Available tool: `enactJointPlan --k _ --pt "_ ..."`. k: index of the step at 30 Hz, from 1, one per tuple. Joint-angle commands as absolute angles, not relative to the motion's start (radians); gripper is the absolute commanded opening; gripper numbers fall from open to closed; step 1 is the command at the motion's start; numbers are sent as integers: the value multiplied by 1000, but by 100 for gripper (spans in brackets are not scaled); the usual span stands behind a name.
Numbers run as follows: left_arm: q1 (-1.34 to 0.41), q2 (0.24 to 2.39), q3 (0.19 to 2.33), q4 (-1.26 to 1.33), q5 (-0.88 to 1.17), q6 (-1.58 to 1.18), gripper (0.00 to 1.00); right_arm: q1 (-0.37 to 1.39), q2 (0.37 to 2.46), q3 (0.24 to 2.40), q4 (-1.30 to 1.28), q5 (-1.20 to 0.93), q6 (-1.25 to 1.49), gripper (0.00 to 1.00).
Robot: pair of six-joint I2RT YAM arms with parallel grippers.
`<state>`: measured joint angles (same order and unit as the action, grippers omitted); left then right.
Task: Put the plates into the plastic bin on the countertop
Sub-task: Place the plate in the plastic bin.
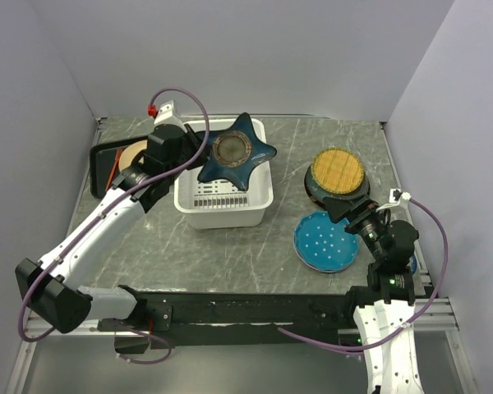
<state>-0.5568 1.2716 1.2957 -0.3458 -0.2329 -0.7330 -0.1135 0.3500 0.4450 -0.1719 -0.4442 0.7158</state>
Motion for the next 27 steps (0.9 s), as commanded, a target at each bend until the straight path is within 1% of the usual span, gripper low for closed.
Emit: enactJointPlan --k 1,15,27 --pt "-520 1287 1416 -201 -164 -750 1 -107 347 440 -140 -425 698 100" --pt "-403 1459 1491 -252 -43 -781 1 -101 393 426 -97 -431 698 100" --pt "-377 1519 1465 -241 -51 -781 1 -101 390 422 -100 -428 693 100"
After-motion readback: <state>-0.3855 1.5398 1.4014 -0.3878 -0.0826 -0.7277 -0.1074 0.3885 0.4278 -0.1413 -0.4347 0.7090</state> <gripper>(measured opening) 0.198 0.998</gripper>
